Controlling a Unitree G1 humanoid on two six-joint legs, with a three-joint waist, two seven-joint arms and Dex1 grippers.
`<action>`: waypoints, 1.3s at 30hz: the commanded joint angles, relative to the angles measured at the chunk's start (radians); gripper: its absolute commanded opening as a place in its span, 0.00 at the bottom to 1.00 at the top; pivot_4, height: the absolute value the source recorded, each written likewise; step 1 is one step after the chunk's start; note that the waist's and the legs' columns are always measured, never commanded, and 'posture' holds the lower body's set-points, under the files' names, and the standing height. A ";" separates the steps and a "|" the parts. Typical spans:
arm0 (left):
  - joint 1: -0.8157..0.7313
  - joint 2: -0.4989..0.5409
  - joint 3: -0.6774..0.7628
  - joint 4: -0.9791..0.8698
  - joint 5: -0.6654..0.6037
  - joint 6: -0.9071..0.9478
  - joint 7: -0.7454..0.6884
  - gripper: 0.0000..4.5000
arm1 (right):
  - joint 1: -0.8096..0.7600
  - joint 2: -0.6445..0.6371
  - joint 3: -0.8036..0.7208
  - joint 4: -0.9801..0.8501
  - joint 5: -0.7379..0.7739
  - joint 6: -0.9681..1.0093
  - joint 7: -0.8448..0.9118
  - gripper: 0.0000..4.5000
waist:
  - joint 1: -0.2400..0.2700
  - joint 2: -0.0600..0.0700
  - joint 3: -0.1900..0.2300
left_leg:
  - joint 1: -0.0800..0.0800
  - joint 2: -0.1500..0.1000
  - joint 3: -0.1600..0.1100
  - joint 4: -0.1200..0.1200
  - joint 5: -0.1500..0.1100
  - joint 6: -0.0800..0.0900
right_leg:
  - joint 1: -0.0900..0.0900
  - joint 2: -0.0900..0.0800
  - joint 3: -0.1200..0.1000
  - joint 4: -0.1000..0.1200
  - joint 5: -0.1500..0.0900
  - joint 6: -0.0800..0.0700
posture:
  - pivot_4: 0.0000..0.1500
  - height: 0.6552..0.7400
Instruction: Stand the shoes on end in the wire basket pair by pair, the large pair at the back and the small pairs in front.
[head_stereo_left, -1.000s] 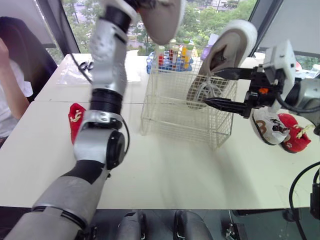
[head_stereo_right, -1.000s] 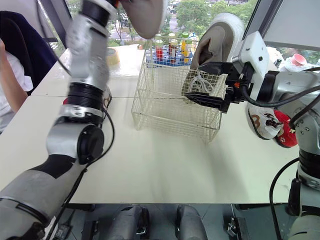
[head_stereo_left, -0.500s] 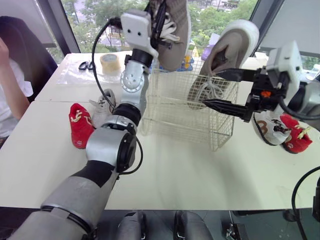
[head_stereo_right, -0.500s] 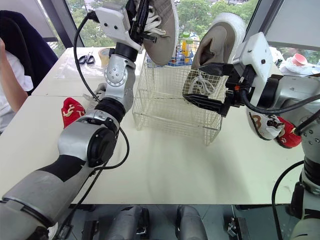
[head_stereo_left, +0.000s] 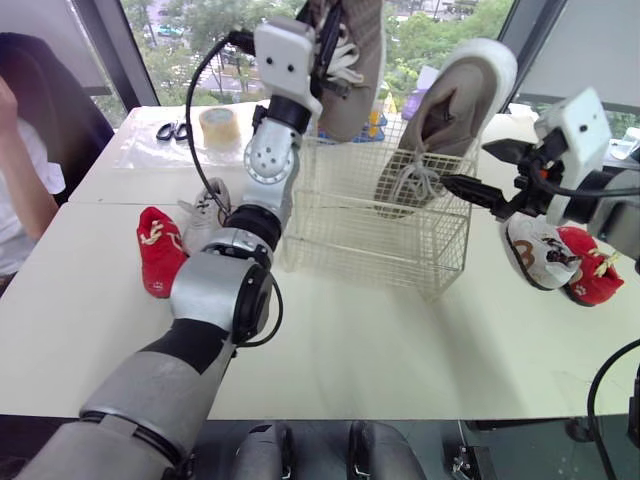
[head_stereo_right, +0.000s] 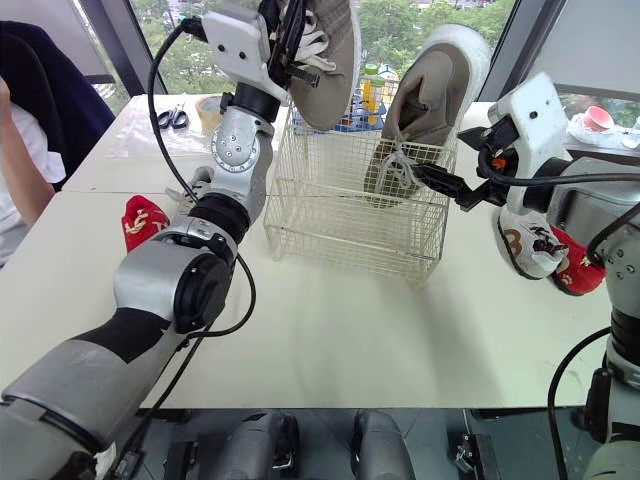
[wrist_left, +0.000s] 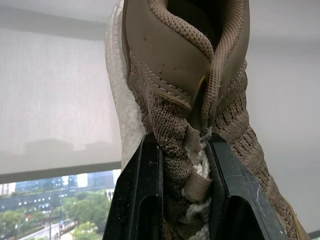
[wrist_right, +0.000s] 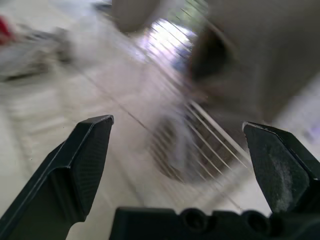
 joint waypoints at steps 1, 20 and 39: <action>-0.069 0.025 0.025 -0.037 -0.023 -0.050 -0.007 0.10 | 0.002 0.016 -0.025 -0.003 -0.025 0.030 -0.058 1.00 | -0.002 0.000 0.000 | 0.000 0.000 0.000 0.000 0.000 0.000 | 0.000 0.000 0.000 0.000 0.000 0.000 | 1.00 1.00; -0.096 0.042 0.029 -0.036 -0.001 -0.070 0.024 0.10 | -0.082 0.208 0.060 0.094 -0.146 0.126 -0.205 0.14 | -0.001 0.000 0.000 | 0.000 0.000 0.001 0.000 0.000 0.001 | 0.000 0.000 0.000 0.000 0.000 0.000 | 1.00 1.00; 0.074 -0.025 -0.006 -0.158 0.016 -0.107 0.107 0.10 | -0.117 0.390 0.058 -0.107 -0.191 0.420 -0.369 0.01 | -0.020 0.004 -0.002 | 0.000 0.001 0.001 0.000 -0.001 0.001 | -0.001 0.001 0.001 0.001 0.000 0.001 | 1.00 1.00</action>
